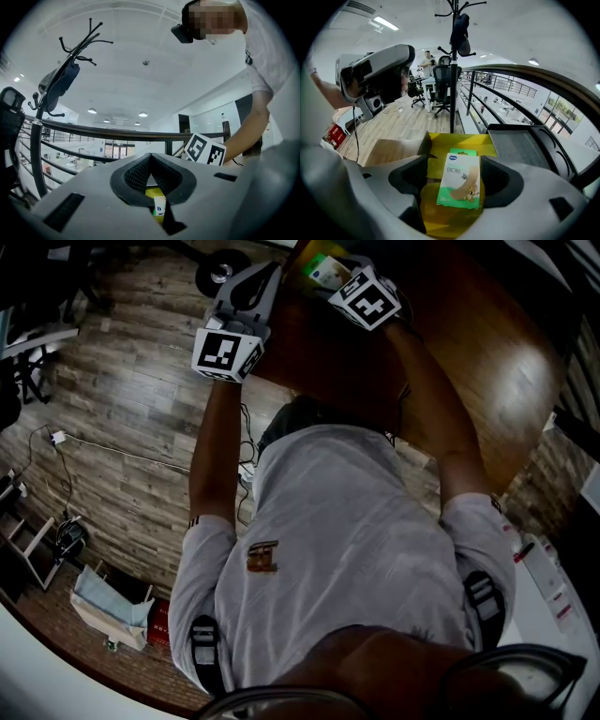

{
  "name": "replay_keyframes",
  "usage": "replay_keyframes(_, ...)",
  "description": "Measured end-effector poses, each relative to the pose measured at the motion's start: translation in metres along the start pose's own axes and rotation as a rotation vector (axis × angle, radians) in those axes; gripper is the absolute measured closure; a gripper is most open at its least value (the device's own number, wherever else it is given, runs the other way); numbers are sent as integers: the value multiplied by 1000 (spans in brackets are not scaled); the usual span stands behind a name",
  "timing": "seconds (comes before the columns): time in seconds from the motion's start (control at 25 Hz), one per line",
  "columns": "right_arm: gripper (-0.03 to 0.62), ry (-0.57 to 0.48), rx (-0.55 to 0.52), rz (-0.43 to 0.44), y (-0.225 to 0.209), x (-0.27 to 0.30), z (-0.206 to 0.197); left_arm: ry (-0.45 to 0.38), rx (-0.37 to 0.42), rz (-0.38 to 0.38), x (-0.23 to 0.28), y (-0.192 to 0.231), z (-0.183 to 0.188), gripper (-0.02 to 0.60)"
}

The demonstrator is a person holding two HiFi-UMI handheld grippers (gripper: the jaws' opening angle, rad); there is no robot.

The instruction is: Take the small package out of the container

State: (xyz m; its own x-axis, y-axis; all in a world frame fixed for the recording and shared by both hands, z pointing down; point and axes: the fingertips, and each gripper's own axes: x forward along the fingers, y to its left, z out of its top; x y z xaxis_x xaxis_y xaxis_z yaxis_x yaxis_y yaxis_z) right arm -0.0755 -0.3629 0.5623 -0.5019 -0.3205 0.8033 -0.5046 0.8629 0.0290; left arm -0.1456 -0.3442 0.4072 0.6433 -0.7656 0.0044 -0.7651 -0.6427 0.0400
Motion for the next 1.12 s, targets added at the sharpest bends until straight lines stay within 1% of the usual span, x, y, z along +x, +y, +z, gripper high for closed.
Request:
replay_keyframes(0.4, 273, 86, -12, -20, -9, 22, -14, 1, 1, -12, 3, 8, -6, 563)
replay_keyframes(0.6, 273, 121, 8, -10, -11, 30, -17, 3, 6, -16, 4, 13, -3, 563)
replay_keyframes(0.76, 273, 149, 32, 0, -14, 42, -24, 7, 6, -18, 7, 19, -10, 563)
replay_keyframes(0.96, 273, 151, 26, -18, -19, 44, -19, 16, 5, -15, 3, 24, -10, 563)
replay_keyframes(1.12, 273, 197, 76, 26, -13, 52, -28, 20, 6, -14, 3, 29, -10, 563)
